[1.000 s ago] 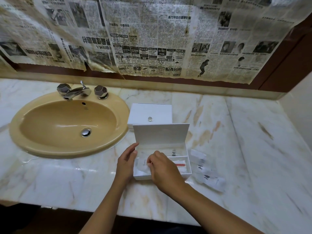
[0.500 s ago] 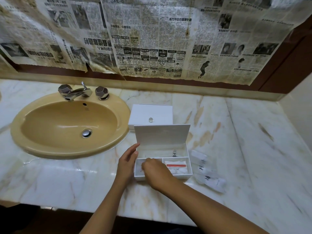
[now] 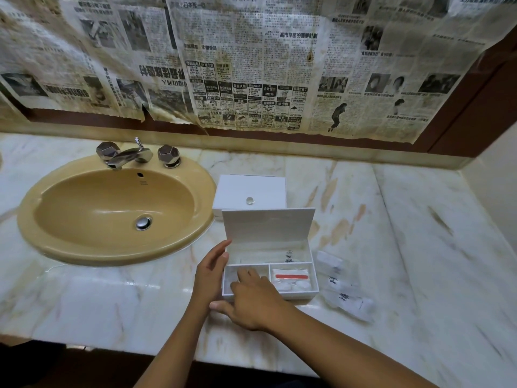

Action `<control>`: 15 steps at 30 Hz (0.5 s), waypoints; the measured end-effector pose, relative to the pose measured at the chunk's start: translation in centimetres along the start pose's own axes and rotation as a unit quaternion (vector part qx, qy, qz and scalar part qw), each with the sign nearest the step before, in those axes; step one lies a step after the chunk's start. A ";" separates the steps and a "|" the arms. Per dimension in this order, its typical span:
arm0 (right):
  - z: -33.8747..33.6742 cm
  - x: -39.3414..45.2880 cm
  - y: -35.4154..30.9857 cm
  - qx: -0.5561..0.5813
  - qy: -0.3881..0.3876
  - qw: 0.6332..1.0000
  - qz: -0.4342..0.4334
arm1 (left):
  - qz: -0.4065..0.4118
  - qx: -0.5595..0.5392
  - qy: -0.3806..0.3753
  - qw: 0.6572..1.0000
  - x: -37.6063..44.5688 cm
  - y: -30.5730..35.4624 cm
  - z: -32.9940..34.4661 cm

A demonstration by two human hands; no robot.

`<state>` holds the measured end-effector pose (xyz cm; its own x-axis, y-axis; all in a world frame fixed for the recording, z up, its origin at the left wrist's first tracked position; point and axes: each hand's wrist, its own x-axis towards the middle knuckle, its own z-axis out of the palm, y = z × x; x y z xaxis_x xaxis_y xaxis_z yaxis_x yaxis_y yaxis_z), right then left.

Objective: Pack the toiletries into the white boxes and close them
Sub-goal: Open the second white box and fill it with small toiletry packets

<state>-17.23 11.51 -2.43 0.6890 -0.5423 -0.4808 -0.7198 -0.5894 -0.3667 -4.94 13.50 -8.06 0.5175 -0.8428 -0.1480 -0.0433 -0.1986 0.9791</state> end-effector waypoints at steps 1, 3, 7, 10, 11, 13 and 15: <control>0.0 0.0 -0.1 0.007 0.012 1.000 -0.006 | 0.002 0.001 0.000 1.000 0.0 0.0 0.0; 0.2 0.0 -0.1 0.014 0.010 1.000 -0.014 | 0.004 0.005 0.002 1.000 -0.1 0.0 0.1; 0.4 0.2 0.4 0.013 -0.006 1.000 -0.016 | 0.004 0.005 0.005 1.000 -0.1 -0.1 0.1; 0.0 0.0 0.6 0.040 0.019 0.999 -0.025 | 0.005 0.015 0.006 1.000 0.0 -0.1 0.1; -0.2 -0.2 0.7 0.061 0.044 0.997 -0.029 | 0.007 0.017 0.006 1.000 0.0 -0.1 0.1; -1.0 -0.6 1.1 0.106 0.114 0.987 -0.041 | 0.009 0.019 0.005 1.000 0.0 -0.1 0.0; -2.2 -0.7 2.0 0.140 0.191 0.971 -0.045 | 0.005 0.012 0.009 1.000 -0.1 0.0 0.0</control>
<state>-18.97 9.43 -1.06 0.6925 -0.7104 -0.1253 -0.6135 -0.4885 -0.6205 -4.95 13.58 -8.06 0.5316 -0.8360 -0.1360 -0.0687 -0.2027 0.9768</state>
